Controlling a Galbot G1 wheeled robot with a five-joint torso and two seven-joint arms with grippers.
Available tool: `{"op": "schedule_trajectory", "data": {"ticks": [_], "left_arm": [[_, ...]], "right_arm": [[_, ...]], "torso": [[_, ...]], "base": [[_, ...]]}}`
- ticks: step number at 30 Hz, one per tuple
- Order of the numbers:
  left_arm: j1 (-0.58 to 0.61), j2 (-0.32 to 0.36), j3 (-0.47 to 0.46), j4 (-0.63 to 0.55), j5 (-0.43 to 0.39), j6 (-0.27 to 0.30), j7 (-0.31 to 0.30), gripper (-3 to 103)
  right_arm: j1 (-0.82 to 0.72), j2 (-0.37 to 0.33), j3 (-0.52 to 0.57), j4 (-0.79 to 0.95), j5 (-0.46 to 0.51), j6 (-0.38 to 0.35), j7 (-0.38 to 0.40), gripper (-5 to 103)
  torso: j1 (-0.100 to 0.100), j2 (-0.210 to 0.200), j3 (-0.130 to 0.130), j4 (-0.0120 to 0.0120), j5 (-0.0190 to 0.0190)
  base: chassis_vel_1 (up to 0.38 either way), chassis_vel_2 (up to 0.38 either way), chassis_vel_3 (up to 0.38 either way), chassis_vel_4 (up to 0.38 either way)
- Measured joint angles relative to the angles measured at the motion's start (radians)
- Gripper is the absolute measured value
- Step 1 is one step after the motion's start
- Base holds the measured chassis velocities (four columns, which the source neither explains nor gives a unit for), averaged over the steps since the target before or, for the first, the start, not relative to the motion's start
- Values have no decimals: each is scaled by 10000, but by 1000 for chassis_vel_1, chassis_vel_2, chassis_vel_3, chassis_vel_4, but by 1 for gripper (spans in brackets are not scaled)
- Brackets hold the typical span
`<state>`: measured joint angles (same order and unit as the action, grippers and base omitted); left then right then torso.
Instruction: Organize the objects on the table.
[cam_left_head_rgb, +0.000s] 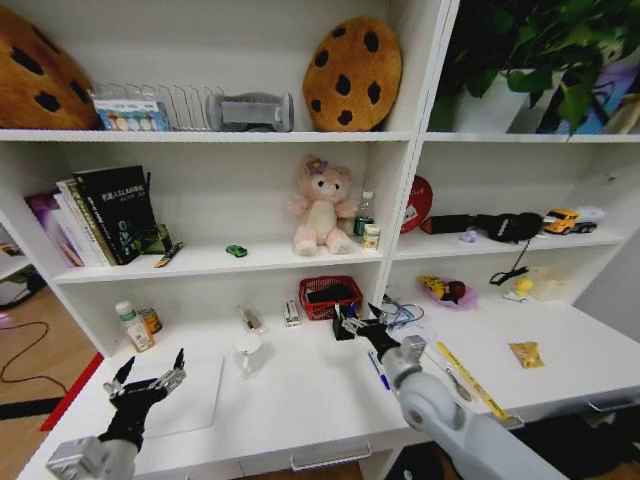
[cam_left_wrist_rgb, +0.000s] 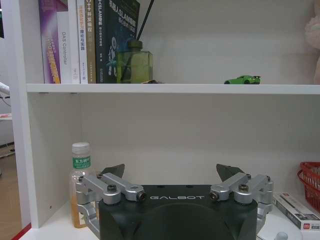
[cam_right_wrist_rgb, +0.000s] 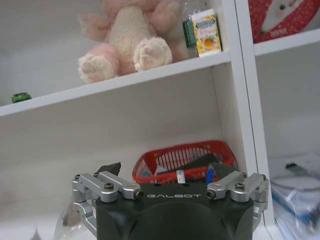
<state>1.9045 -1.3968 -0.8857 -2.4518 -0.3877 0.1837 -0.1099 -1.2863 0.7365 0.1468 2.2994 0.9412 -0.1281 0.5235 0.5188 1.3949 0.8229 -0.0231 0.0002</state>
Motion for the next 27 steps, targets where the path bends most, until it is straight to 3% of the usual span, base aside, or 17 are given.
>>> {"op": "schedule_trajectory", "data": {"ticks": [4,5,8,16,27], "left_arm": [[0,0,-1,0,0,0,-3,100],[0,0,0,-1,0,0,1,100],[0,0,1,1,0,0,0,100],[0,0,0,0,0,0,0,100],[0,0,0,0,0,0,0,100]], "right_arm": [[-1353,17,878,336,-687,62,-41,100],[-2216,155,1487,265,-1703,433,-322,100],[-3963,658,2759,87,-3124,1521,-999,100],[-5057,1263,3376,-101,-4105,2172,-1052,100],[-4304,1571,3148,-450,-3826,1936,-1158,100]], "torso": [[-1,0,-1,0,-2],[-1,1,0,-3,1],[0,0,0,-3,0],[-1,1,0,0,-1],[0,-1,2,-1,-3]], "base": [[0,0,0,0],[0,0,0,0],[0,0,0,0],[0,0,0,0],[-13,-16,18,24]]}}
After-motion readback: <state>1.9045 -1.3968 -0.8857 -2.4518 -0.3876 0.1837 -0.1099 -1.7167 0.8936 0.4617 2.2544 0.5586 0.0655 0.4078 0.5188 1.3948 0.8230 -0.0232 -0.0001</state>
